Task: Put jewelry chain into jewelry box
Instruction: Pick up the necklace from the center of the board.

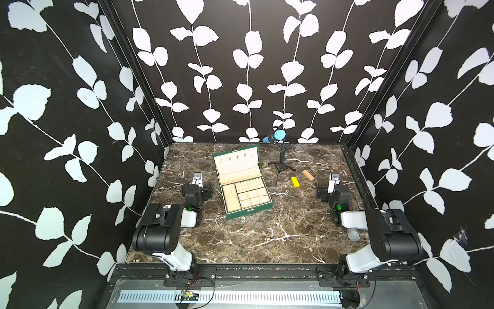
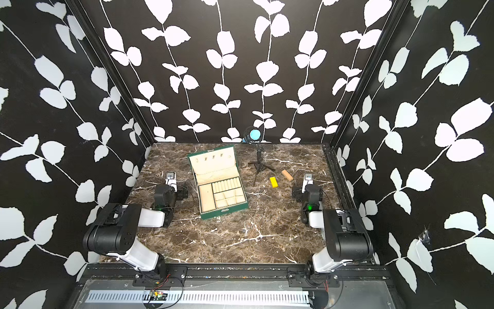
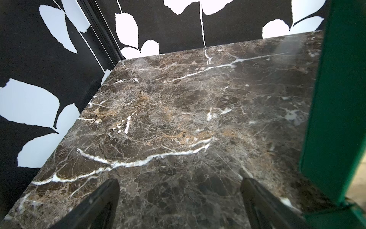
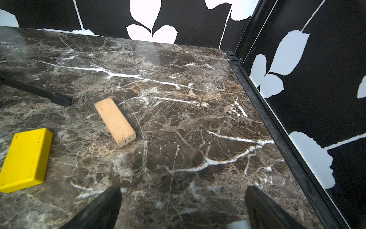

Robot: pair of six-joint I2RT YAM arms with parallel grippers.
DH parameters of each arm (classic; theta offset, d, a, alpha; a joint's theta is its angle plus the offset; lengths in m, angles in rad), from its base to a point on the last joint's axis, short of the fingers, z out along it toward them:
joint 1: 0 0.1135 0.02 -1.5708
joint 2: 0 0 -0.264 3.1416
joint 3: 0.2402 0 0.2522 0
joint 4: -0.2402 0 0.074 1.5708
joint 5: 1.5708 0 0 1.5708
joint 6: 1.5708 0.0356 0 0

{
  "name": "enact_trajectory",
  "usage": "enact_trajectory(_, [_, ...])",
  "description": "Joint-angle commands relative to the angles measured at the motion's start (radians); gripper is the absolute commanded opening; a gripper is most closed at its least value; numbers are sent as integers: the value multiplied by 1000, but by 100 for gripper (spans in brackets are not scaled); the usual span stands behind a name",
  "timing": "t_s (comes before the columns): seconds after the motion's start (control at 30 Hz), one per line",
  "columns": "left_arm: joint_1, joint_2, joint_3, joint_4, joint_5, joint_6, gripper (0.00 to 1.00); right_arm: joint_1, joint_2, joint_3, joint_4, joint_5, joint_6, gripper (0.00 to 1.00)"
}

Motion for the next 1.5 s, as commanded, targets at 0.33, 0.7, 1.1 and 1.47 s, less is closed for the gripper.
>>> enact_trajectory(0.33, [-6, -23, 14, -1, -9, 10, 99, -2, -5, 3, 51, 4, 14, 100])
enact_trajectory(0.7, [-3, -39, 1, 17, -45, 2, 98, -1, -24, 0, 59, 28, 24, 99])
enact_trajectory(1.1, [4, -383, 534, -1439, -365, -746, 98, 10, -371, 353, -943, 22, 620, 99])
enact_trajectory(1.47, [-7, -535, 533, -1740, 89, -845, 99, 171, -436, 453, -1452, -179, 611, 98])
